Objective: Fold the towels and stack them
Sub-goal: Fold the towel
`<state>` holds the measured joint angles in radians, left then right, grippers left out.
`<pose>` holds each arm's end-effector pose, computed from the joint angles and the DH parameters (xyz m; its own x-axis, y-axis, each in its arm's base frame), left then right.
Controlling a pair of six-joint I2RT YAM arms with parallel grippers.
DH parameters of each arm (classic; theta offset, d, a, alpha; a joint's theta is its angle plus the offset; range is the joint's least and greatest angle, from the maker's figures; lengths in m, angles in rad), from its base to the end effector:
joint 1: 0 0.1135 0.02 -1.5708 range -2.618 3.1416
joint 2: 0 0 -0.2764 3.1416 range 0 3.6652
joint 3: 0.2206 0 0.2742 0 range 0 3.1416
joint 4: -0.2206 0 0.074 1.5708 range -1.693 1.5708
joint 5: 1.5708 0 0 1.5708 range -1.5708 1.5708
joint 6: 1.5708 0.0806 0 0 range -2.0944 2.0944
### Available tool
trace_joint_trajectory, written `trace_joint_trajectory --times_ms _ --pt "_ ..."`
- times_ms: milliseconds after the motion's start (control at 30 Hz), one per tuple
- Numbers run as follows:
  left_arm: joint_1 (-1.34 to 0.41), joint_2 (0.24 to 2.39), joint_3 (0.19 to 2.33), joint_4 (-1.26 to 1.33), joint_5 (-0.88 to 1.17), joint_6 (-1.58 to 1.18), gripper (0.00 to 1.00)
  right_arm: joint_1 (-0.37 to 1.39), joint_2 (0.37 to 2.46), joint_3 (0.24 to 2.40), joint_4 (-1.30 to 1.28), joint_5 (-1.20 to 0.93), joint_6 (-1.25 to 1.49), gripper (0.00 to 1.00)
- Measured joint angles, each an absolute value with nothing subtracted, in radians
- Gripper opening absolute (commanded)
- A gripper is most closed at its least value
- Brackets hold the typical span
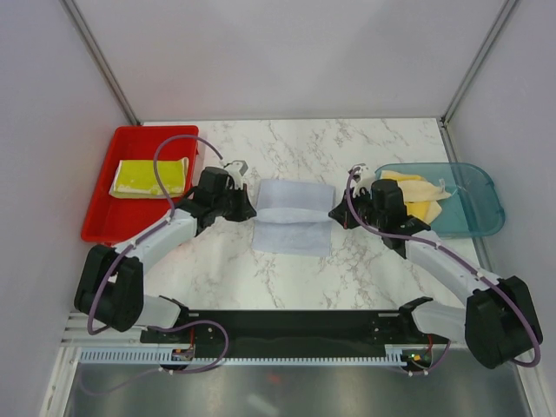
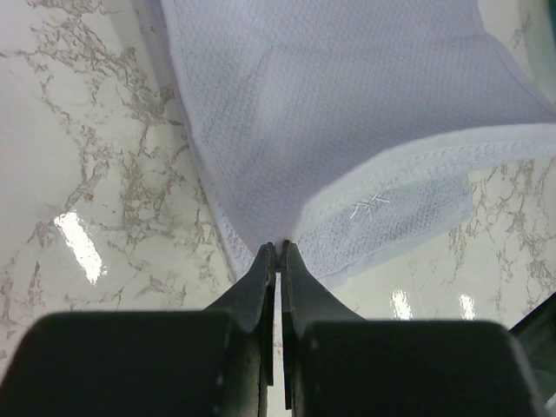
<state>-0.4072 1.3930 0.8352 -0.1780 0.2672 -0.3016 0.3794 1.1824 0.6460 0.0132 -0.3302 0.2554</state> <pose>0.3059 -0.1551 0.1930 -0.7553 0.0138 -0.6552 0.3533 0.8506 -0.3894 0.2747 0.1376 0.2091 -0.6035 0.0167 -0.7972 -0.4741 0.7963 0.3756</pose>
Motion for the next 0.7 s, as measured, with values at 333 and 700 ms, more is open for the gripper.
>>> trace_joint_trajectory --times_ms 333,700 --pt "-0.474 1.377 0.738 -0.183 0.21 -0.31 0.02 0.418 1.153 0.464 0.026 -0.314 0.302 0.0" --pt "-0.501 1.412 0.699 -0.176 0.192 -0.333 0.02 0.419 1.178 0.429 0.099 -0.315 0.339 0.0"
